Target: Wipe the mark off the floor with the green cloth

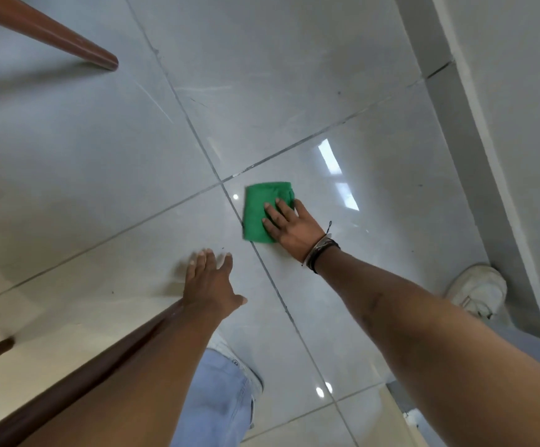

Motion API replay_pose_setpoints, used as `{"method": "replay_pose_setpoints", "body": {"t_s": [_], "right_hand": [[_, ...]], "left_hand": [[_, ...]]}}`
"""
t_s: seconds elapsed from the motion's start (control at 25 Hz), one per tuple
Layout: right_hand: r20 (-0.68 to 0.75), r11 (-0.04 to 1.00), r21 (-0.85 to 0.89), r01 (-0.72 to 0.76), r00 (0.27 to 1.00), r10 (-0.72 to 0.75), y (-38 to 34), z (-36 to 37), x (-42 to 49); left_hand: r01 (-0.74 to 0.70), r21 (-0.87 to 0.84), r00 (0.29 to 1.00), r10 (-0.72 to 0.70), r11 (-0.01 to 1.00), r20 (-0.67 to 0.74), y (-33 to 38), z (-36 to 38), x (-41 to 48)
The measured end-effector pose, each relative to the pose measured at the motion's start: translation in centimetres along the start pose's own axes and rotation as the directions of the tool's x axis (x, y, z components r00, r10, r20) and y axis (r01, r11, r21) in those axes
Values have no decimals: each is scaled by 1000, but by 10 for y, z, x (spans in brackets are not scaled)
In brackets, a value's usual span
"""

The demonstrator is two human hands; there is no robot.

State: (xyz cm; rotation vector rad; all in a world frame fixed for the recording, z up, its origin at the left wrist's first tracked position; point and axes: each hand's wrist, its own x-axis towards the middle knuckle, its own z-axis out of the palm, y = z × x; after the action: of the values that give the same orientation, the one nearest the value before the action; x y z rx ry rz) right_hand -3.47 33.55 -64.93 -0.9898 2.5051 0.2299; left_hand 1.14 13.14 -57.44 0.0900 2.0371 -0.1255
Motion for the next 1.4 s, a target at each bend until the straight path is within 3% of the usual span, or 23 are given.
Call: {"method": "replay_pose_setpoints", "body": {"t_s": [0.08,0.12,0.16,0.2,0.24,0.28,0.32,0.36,0.4,0.48,0.52,0.6,0.68,0.76,0.84,0.88,0.96,1.04,1.2,1.32,1.36,1.4], "right_hand": [[48,998,48,-49,998,47,4,-10,-31],[164,975,156,-159,977,133,7,-19,-50],[354,876,311,-367,901,252,12,-28,-69],[488,616,473,-630,769,412,18,-47,-90],[644,118,625,-772,595,481,25,-67,-108],[773,-393,627,-673,476,419,29,-91,-125],[822,-688,550,-473,452,347,33,-122,-145],[819,-830,468,-302,501,279,34,-161,-166],[780,-892,406,-197,583,227,32,-200,-180],[635,-956,286,-67,760,136,24,-265,-192],[561,-967,244,-66,824,85,21,-308,-201],[449,-965,245,-97,893,24,15,-392,-213],[470,-898,398,-190,882,21,3,-463,-210],[501,-714,628,-310,863,66,-9,-509,-197],[471,-407,824,-393,875,110,-32,-552,-173],[456,-303,862,-406,882,116,-45,-563,-159],[446,-224,882,-415,888,111,-76,-574,-126],[443,-158,895,-417,874,202,-111,-578,-90],[337,310,834,-456,867,368,-157,-559,-45],[236,567,653,-502,846,477,-154,-557,-46],[199,626,590,-510,843,500,-150,-560,-56],[174,614,592,-522,827,535,-145,-564,-73]], "left_hand": [[29,-148,1000,-29,989,-3,3,-20,-13],[60,-296,998,-55,953,25,7,-31,-23],[100,-485,994,-71,869,79,14,-43,-34],[136,-660,989,-62,739,134,23,-56,-52],[160,-781,984,-40,603,171,33,-68,-71],[189,-857,977,-8,480,211,42,-78,-94],[221,-909,968,37,353,250,47,-91,-119],[262,-937,953,90,230,288,48,-108,-148],[290,-952,940,159,100,303,48,-124,-176],[261,-949,934,295,-176,203,45,-150,-218],[208,-922,951,288,-327,112,36,-171,-250],[64,-860,985,171,-506,-27,11,-217,-311],[-86,-874,994,16,-478,-106,-23,-251,-361],[-138,-912,990,-79,-387,-116,-57,-263,-390],[-209,-889,970,-204,-407,-135,-98,-266,-417],[-258,-877,949,-276,-405,-151,-115,-264,-423],[-321,-880,894,-419,-349,-160,-148,-257,-427],[-335,-887,837,-533,-318,-124,-180,-243,-422],[-244,-941,764,-644,-234,-38,-210,-215,-394],[-109,-984,759,-651,-143,10,-211,-219,-384],[-77,-991,729,-684,-112,20,-210,-218,-386],[-17,-998,695,-718,-65,35,-209,-219,-399]]}}
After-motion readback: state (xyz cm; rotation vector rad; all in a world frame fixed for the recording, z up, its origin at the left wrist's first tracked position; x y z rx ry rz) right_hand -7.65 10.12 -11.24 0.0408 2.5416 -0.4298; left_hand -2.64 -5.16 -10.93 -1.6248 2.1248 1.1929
